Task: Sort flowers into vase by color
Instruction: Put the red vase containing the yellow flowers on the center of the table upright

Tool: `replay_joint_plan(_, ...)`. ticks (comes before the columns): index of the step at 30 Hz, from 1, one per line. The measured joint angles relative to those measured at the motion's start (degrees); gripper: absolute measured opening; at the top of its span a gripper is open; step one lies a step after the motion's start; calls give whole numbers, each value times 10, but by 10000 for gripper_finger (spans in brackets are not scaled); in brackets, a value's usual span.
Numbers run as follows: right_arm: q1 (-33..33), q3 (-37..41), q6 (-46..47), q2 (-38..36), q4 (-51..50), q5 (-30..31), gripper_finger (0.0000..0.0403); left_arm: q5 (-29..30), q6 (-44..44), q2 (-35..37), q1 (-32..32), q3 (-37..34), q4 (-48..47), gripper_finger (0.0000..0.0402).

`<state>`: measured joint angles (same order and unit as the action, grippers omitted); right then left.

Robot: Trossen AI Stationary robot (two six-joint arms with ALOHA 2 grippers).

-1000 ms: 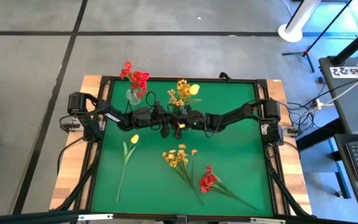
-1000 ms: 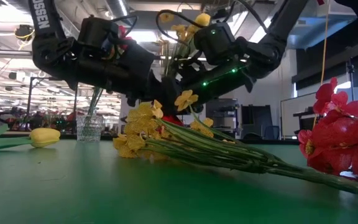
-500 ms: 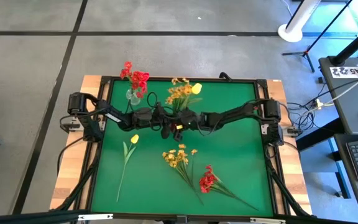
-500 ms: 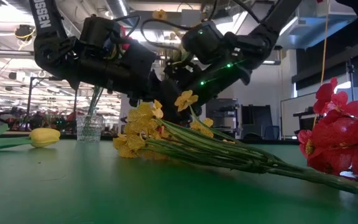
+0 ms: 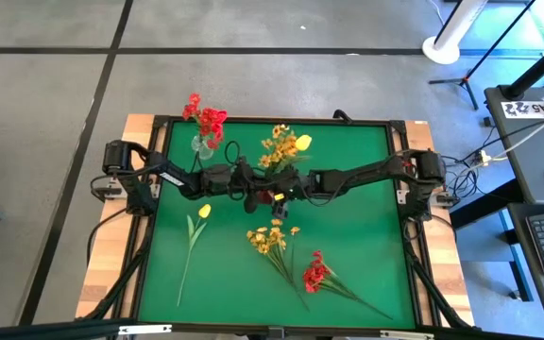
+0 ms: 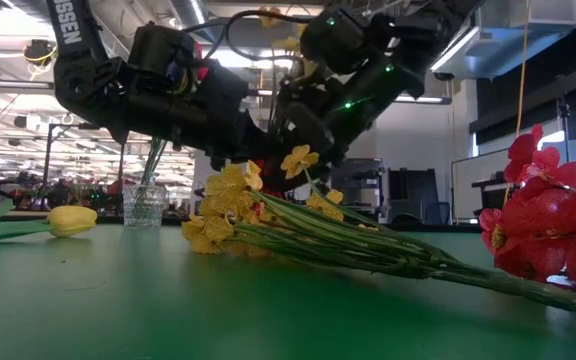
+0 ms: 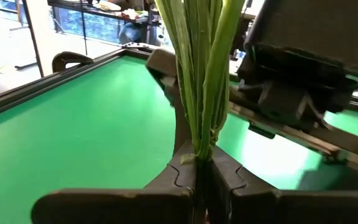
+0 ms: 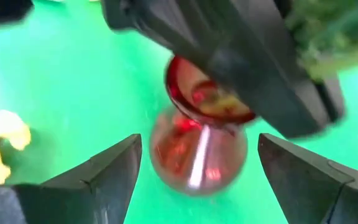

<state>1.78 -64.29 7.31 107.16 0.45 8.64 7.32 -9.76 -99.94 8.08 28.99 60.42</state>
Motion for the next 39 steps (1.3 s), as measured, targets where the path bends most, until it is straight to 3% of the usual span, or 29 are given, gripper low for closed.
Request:
replay_joint_plan(8,-7,0,22,-13,-89,12,319,-6,15,4,-5,3,-34,55)
replay_joint_plan(22,-22,0,44,-37,-140,23,319,52,31,5,-49,3,-67,179)
replay_joint_plan(32,-23,1,49,-55,-198,36,319,53,26,4,-49,12,-71,196)
replay_joint_plan(39,-23,1,66,-80,-232,45,319,58,26,4,-58,67,-161,196)
